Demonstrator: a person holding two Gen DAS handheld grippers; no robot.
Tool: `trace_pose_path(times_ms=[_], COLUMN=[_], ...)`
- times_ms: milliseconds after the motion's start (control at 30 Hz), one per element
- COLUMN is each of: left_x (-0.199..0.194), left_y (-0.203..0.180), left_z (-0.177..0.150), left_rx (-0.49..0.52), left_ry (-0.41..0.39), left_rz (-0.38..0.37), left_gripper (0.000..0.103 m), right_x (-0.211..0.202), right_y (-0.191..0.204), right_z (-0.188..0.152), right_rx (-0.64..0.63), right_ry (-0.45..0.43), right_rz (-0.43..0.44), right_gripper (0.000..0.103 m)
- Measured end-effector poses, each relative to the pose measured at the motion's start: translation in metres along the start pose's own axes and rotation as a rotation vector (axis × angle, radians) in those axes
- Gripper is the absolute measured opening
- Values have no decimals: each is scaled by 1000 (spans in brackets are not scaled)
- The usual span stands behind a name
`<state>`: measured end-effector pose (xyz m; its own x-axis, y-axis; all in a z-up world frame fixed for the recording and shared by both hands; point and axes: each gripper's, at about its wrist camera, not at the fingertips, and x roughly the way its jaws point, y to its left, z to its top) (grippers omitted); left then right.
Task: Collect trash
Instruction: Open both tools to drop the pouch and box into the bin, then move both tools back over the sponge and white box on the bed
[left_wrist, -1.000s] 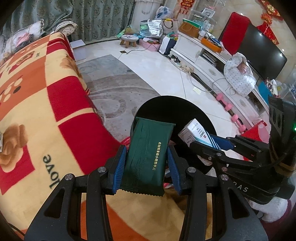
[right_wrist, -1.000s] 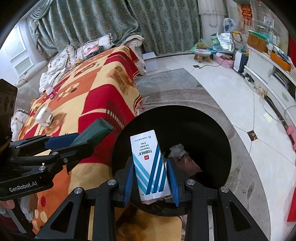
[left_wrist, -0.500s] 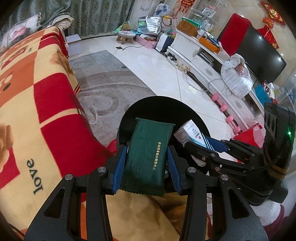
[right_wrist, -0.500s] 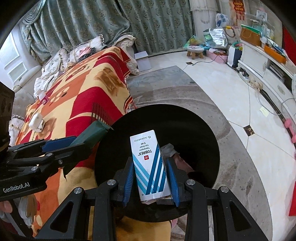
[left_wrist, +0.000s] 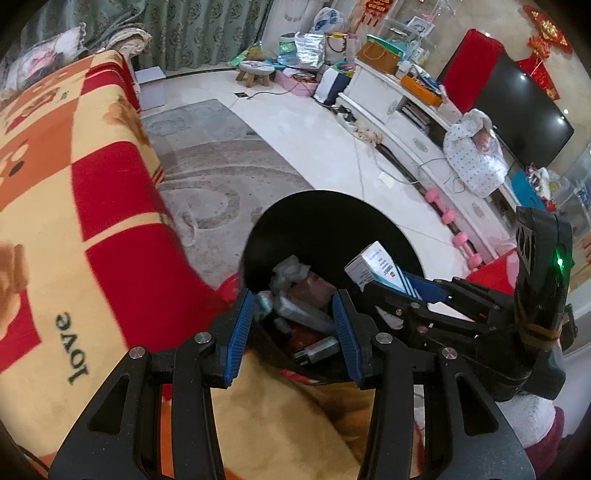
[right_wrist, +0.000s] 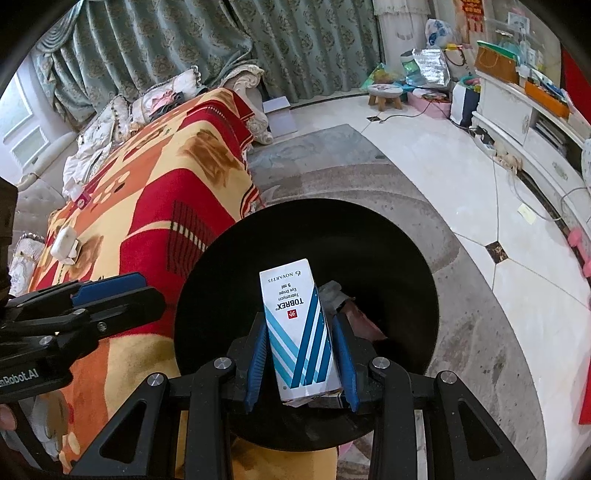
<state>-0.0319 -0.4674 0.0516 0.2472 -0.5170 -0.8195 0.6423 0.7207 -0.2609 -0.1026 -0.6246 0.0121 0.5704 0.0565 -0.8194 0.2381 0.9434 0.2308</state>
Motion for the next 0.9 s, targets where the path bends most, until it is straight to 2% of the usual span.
trace_pose_path(times_ms=[133, 167, 200, 233, 767, 867, 900], left_x=[-4, -5, -5, -6, -23, -31, -33], left_y=[6, 7, 9, 11, 43, 58, 63], left_z=[-5, -6, -7, -8, -18, -22, -23], left_rx=[5, 4, 2, -3, -60, -86, -93], left_ry=[-5, -6, -6, -6, -17, -24, -25], left_rz=[34, 39, 42, 45, 96, 113, 120], left_gripper=[43, 43, 43, 43, 43, 43, 43], right_x=[7, 8, 10, 10, 11, 10, 9], right_y=[4, 5, 7, 8, 35, 49, 54], right_z=[-1, -1, -1, -1, -3, -1, 0], right_rx=[-5, -6, -8, -10, -54, -75, -84], right_ry=[15, 22, 25, 26, 52, 50, 47], right_rz=[-3, -7, -13, -15, -18, -11, -7], right_gripper=[34, 37, 45, 46, 47, 52, 57])
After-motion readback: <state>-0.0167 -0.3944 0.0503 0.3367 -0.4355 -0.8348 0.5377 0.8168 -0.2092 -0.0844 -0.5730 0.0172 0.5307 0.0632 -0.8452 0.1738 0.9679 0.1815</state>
